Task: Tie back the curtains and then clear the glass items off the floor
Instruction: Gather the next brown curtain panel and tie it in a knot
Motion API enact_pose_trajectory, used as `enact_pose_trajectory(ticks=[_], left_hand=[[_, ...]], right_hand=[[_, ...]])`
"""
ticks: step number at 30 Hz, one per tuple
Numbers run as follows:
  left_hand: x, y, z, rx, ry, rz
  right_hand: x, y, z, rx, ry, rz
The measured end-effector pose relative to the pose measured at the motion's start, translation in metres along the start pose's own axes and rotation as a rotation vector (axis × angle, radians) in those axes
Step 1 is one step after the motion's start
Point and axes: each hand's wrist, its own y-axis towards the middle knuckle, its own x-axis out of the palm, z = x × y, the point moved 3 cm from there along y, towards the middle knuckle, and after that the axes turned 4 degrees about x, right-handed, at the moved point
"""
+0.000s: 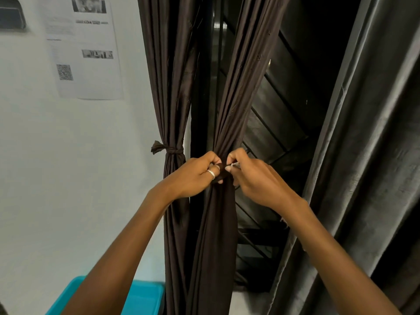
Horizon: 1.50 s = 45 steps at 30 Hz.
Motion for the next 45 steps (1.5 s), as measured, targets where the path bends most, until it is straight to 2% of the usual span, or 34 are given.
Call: enact_pose_trajectory(ticks=[4,8,13,18,21,23,26,29,35,45], left_hand=[[0.004,-0.001,-0.002,-0.005,-0.056,0.083],[0.008,-0.003,-0.007,-0.035,-0.142,0.158],[0.017,-0.003,-0.002,-0.06,-0.214,0.218],[0.023,-0.002,0.002,-0.041,-0.261,0.255],[0.025,-0.002,0.004,-0.008,-0.198,0.251],[0.026,-0.001,0.006,0.013,-0.15,0.26],[0.028,0.0,0.006,0.034,-0.066,0.293],[0.029,0.001,0.007,0.063,-0.006,0.332],[0.032,0.001,0.011,0.116,0.139,0.366],[0.033,-0.001,0.013,0.096,0.148,0.353]], right_hand=[[0.003,0.004,0.004,0.068,0.152,0.026],[0.004,0.002,0.01,0.118,0.306,0.153],[0.007,0.001,0.018,0.278,0.489,0.296],[0.01,-0.008,0.019,0.231,0.451,0.413],[0.015,-0.013,0.02,0.157,0.232,0.475],[0.016,-0.015,0.019,0.12,0.086,0.436],[0.016,-0.018,0.014,0.114,0.049,0.263],[0.017,-0.018,0.012,0.103,-0.092,0.129],[0.018,-0.019,0.012,0.084,-0.23,0.161],[0.019,-0.018,0.009,0.104,-0.159,0.145]])
